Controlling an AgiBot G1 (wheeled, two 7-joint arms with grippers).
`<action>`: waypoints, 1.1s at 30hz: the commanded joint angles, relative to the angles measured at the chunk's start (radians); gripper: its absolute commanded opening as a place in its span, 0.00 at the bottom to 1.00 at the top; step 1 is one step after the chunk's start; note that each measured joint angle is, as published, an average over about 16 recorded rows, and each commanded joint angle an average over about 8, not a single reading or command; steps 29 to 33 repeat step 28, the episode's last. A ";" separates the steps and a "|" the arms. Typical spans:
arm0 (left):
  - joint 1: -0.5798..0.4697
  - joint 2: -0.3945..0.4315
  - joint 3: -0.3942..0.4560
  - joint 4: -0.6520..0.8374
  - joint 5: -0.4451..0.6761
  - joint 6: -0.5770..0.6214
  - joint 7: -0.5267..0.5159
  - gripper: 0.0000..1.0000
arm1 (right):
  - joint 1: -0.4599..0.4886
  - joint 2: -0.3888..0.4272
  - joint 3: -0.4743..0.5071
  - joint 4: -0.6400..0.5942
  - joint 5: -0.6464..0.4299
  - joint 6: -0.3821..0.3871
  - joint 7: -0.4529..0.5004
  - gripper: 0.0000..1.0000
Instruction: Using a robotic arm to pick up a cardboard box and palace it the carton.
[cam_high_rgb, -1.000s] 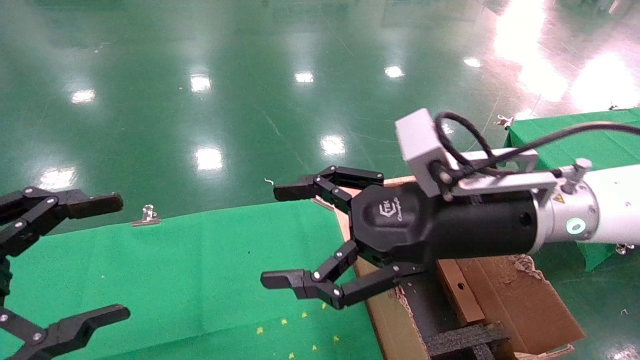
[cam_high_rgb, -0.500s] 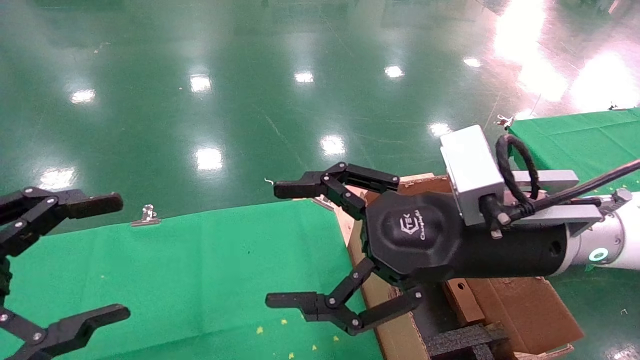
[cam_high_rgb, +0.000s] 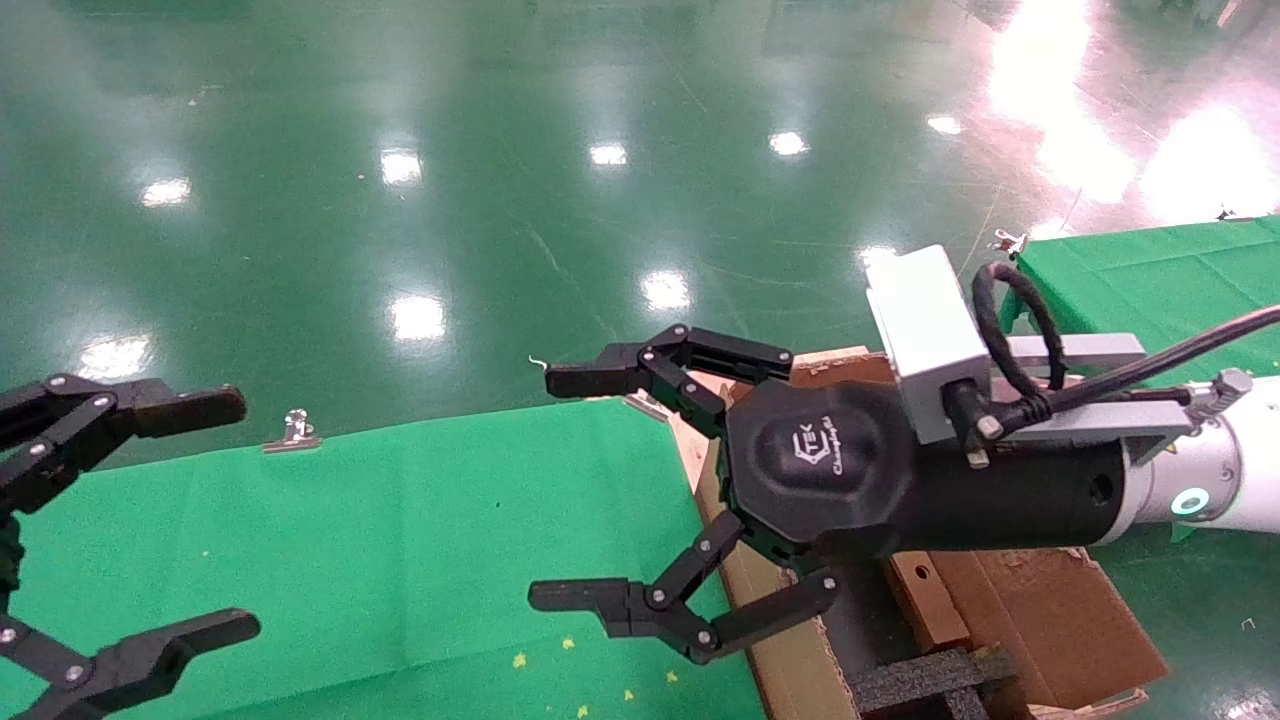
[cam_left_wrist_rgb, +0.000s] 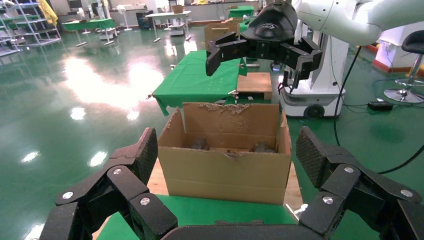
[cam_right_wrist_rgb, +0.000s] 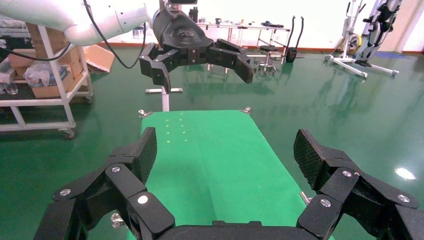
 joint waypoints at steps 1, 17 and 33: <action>0.000 0.000 0.000 0.000 0.000 0.000 0.000 1.00 | 0.002 0.000 -0.002 0.000 -0.001 0.001 0.001 1.00; 0.000 0.000 0.000 0.000 0.000 0.000 0.000 1.00 | 0.009 0.001 -0.010 -0.001 -0.004 0.003 0.005 1.00; 0.000 0.000 0.000 0.000 0.000 0.000 0.000 1.00 | 0.010 0.002 -0.011 -0.002 -0.005 0.004 0.006 1.00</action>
